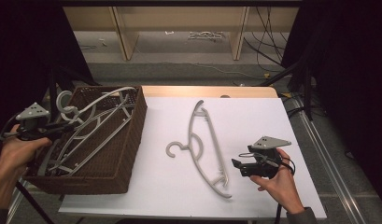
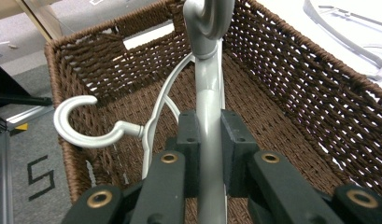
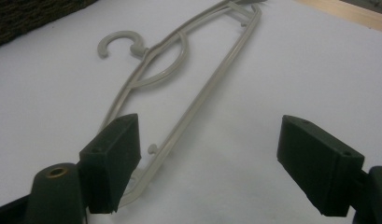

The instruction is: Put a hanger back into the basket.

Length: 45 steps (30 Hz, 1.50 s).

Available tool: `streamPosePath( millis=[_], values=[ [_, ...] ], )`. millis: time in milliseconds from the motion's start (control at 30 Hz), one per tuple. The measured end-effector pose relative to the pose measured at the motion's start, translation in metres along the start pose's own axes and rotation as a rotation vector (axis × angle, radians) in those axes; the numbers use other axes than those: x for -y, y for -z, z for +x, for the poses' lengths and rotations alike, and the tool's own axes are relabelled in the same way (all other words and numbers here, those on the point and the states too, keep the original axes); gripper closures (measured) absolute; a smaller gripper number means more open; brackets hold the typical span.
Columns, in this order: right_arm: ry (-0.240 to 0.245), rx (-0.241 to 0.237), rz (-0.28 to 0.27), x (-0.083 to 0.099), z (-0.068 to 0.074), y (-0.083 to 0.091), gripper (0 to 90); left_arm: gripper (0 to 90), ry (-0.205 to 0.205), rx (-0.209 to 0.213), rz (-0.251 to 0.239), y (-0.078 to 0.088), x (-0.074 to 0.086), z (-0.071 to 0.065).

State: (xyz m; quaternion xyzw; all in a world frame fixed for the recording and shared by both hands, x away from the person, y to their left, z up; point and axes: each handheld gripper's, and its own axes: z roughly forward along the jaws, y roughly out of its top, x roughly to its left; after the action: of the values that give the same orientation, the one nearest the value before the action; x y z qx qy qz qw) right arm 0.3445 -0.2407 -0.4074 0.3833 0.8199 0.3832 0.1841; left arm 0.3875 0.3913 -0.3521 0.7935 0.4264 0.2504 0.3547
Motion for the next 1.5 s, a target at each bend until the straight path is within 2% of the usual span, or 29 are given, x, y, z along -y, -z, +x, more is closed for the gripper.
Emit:
streamPosePath(
  millis=[100, 133, 167, 233, 367, 400, 433, 500, 533, 600, 667, 700, 900, 967, 1000, 1033, 1067, 1100, 1133, 1200, 1233, 1267, 1300, 1333, 1367, 1400, 1433, 1467, 1500],
  values=[
    [-0.004, -0.004, 0.007, 0.000, 0.001, 0.000, 22.6, 79.8, -0.016, 0.018, 0.007, -0.006, 0.003, 0.000],
    [0.006, -0.006, 0.000, 0.000, 0.000, 0.000, 22.7, 79.8, 0.008, 0.020, 0.003, -0.011, 0.005, -0.003],
    [-0.001, -0.003, 0.002, 0.000, 0.000, 0.000, 22.6, 79.8, -0.026, 0.025, 0.025, -0.012, 0.005, -0.001],
    [-0.002, 0.001, 0.004, 0.000, 0.000, 0.000, 22.6, 79.8, 0.027, 0.035, -0.006, -0.019, 0.007, -0.004],
    [-0.001, -0.001, 0.005, 0.000, 0.000, 0.000, 22.6, 79.8, 0.034, 0.047, 0.006, -0.026, 0.011, -0.003],
    [-0.016, -0.001, 0.008, 0.000, 0.000, 0.000, 22.6, 79.8, -0.002, 0.064, 0.002, -0.032, 0.014, -0.001],
    [-0.015, -0.002, 0.012, 0.000, 0.000, 0.000, 22.6, 79.7, 0.031, 0.066, 0.000, -0.034, 0.016, -0.003],
    [-0.024, -0.004, 0.018, 0.000, 0.001, 0.001, 22.7, 79.7, -0.020, 0.076, 0.010, -0.038, 0.018, 0.001],
    [-0.015, -0.004, 0.014, 0.000, 0.001, 0.000, 22.6, 79.7, 0.025, 0.076, 0.010, -0.042, 0.020, -0.002],
    [-0.028, -0.003, 0.014, 0.000, 0.001, 0.000, 22.6, 79.7, 0.047, 0.075, 0.040, -0.046, 0.023, -0.005],
    [-0.005, 0.000, 0.009, 0.000, 0.000, -0.001, 22.6, 79.7, 0.038, 0.077, 0.063, -0.048, 0.023, -0.005],
    [-0.011, -0.008, 0.020, 0.000, 0.001, 0.000, 22.6, 79.6, 0.038, 0.072, 0.082, -0.050, 0.023, -0.004],
    [-0.002, -0.006, 0.011, 0.000, 0.000, -0.001, 22.6, 79.3, 0.026, 0.055, 0.087, -0.056, 0.024, 0.002],
    [-0.020, -0.005, 0.009, -0.001, 0.001, -0.001, 22.6, 78.1, 0.028, 0.038, 0.106, -0.059, 0.026, 0.000],
    [-0.019, -0.007, 0.013, -0.001, 0.001, -0.001, 22.6, 77.9, 0.056, 0.037, 0.112, -0.060, 0.028, -0.001],
    [-0.013, -0.010, 0.015, -0.001, 0.001, -0.001, 22.6, 77.9, 0.046, 0.037, 0.108, -0.062, 0.028, 0.001],
    [-0.018, -0.011, 0.020, 0.000, 0.002, -0.001, 22.6, 77.3, 0.071, 0.026, 0.104, -0.063, 0.029, 0.000],
    [-0.019, -0.011, 0.016, -0.001, 0.002, -0.001, 22.6, 76.6, 0.072, 0.015, 0.101, -0.064, 0.029, 0.002],
    [-0.025, -0.008, 0.013, -0.001, 0.002, -0.001, 22.6, 75.7, 0.016, 0.010, 0.105, -0.065, 0.029, 0.006],
    [-0.014, -0.012, 0.013, -0.001, 0.001, -0.002, 22.6, 74.2, 0.061, -0.008, 0.095, -0.067, 0.030, 0.005],
    [-0.020, -0.011, 0.021, -0.001, 0.002, -0.001, 22.6, 73.3, 0.037, -0.008, 0.115, -0.067, 0.030, 0.008],
    [-0.026, -0.014, 0.023, -0.001, 0.003, -0.001, 22.7, 72.6, 0.068, -0.030, 0.082, -0.070, 0.032, 0.006],
    [-0.012, -0.014, 0.012, -0.001, 0.001, -0.002, 22.6, 71.7, 0.061, -0.035, 0.102, -0.070, 0.032, 0.007],
    [0.003, -0.012, 0.003, -0.001, 0.000, -0.003, 22.6, 70.8, 0.078, -0.046, 0.095, -0.071, 0.033, 0.006],
    [-0.005, -0.014, 0.010, -0.001, 0.001, -0.003, 22.6, 70.1, 0.048, -0.041, 0.107, -0.071, 0.033, 0.009],
    [-0.026, -0.014, 0.027, -0.001, 0.003, -0.002, 22.7, 69.6, 0.070, -0.049, 0.100, -0.072, 0.033, 0.009],
    [-0.028, -0.016, 0.025, 0.000, 0.003, -0.002, 22.7, 69.1, 0.057, -0.045, 0.088, -0.073, 0.034, 0.012],
    [-0.025, -0.017, 0.021, -0.001, 0.002, -0.002, 22.7, 68.5, 0.110, -0.066, 0.096, -0.072, 0.035, 0.009],
    [-0.006, -0.015, 0.011, -0.001, 0.001, -0.003, 22.7, 68.0, 0.085, -0.081, 0.129, -0.071, 0.034, 0.012]
  ],
)
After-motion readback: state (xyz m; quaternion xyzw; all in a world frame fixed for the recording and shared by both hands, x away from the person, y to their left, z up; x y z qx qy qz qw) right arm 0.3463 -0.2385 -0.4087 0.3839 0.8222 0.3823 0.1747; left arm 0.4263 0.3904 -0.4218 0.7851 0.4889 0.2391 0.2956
